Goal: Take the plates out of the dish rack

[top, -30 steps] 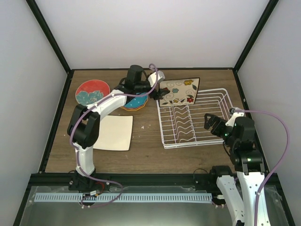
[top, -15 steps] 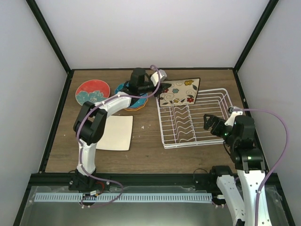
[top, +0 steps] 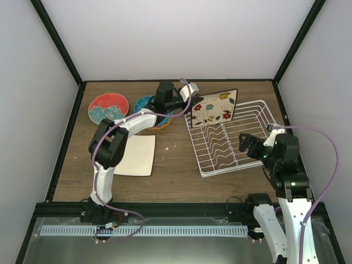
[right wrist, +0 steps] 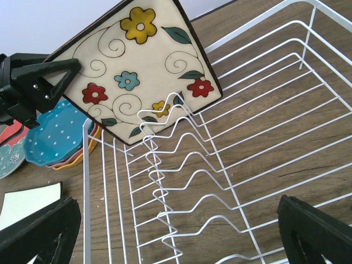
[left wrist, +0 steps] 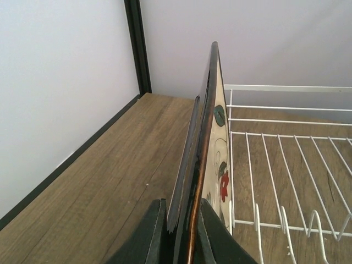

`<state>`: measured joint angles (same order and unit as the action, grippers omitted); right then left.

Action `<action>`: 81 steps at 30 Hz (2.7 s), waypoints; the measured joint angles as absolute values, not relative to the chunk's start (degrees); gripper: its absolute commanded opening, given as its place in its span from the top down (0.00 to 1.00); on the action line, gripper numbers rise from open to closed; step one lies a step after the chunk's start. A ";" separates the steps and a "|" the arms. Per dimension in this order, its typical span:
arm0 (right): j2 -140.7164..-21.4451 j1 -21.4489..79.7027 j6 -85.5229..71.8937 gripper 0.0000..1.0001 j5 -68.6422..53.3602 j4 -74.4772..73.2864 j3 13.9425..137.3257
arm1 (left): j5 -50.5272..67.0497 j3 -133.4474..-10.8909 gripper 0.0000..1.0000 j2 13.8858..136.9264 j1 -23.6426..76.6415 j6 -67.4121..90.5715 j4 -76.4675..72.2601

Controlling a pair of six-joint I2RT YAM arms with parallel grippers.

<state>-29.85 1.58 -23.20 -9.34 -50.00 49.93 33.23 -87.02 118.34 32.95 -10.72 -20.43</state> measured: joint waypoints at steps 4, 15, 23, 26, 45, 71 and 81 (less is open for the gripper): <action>-29.89 1.58 -23.31 0.00 -9.39 -49.98 49.91 | 33.26 -88.40 0.96 118.34 32.99 -10.90 -18.33; -28.77 1.58 -25.08 0.00 -10.04 -49.47 49.63 | 33.58 -96.12 0.96 118.34 33.15 -13.28 -10.41; -28.05 1.58 -27.00 0.00 -10.48 -48.47 49.10 | 34.15 -100.36 0.96 116.84 32.34 -9.93 -11.18; -27.55 1.58 -27.99 0.00 -10.52 -47.64 48.14 | 34.15 -100.38 0.96 114.02 31.09 -5.96 -11.20; -36.84 1.58 -29.19 0.00 -13.08 -36.80 44.62 | 30.39 -58.87 0.96 65.17 -18.33 46.68 -3.81; -44.14 1.58 -24.01 0.00 -16.78 -36.58 48.21 | 35.44 -28.71 0.96 32.34 -26.17 40.07 39.03; -44.01 1.58 -24.03 0.00 -16.75 -37.23 48.21 | 33.61 -25.26 0.89 32.71 -26.20 39.27 39.68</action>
